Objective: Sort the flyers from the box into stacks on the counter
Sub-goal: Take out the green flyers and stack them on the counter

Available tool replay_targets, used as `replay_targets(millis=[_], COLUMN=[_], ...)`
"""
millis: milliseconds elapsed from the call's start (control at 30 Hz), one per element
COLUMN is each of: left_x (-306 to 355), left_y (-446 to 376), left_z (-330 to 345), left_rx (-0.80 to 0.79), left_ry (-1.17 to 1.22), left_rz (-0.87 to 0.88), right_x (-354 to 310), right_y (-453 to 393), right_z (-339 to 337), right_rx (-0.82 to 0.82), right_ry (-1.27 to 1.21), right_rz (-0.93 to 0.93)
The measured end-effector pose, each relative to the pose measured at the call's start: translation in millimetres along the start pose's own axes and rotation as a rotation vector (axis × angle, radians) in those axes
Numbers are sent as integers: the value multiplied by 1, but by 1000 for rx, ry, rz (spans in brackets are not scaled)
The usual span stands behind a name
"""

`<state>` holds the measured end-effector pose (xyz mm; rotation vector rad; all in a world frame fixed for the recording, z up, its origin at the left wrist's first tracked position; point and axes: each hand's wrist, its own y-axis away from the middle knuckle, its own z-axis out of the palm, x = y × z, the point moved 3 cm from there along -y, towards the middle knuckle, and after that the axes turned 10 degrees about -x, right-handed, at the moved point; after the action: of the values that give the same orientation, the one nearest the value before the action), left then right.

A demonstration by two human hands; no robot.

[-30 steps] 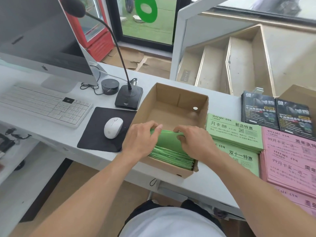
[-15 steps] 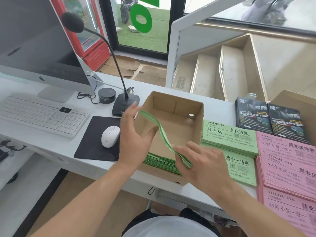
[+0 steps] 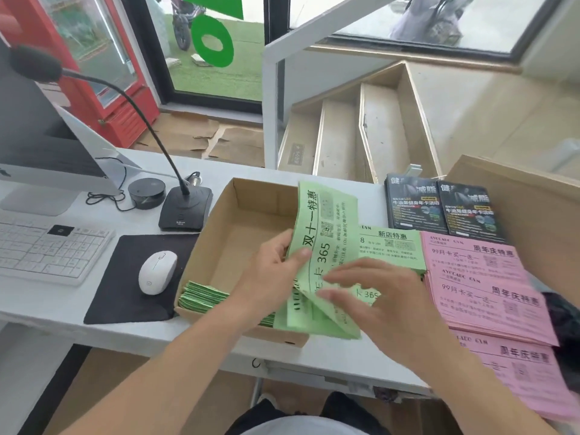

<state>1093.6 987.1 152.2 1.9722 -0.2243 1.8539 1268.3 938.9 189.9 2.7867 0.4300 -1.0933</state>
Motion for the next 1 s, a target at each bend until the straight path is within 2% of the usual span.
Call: replay_targets(millis=[67,100,133,200,300,333,467,567,633,800,1000], left_x=[-1,1,1,2,-3,-7,-38,-46,-42,-43,-56], left_y=[-10,-14,-18,-27,-40,-45,-65,-76,-84,-102,-116], left_z=[11,19,28,48,74,81,91,93,94,95,103], left_rx=[-149,-239,-327,-478,-574,-589,-554,-370,-260,-259,-271], left_ry=[-39,-98,-181,-314,-378,-387,-579,-727,-872,-1215,-1521], left_rz=[13,11,-2,-45,-96,-109,-198,-175,-116,-78,-152], right_x=[24,39,55,86,114,122,166,195,203,211,216], right_y=[-1,-2,-4,-2,14,22,43,54,58,48,26], right_z=[-34,-47,-59,-75,-85,-85,-76,-59,-45,-12,2], right_rx=[201,236,205,43,-228,-244,58,228,236,153,88], right_ry=[-145,-150,-144,-221,-456,-494,-581,-720,-736,-642,-104], right_rz=[95,166,256,400,437,447,568,717,762,765,686])
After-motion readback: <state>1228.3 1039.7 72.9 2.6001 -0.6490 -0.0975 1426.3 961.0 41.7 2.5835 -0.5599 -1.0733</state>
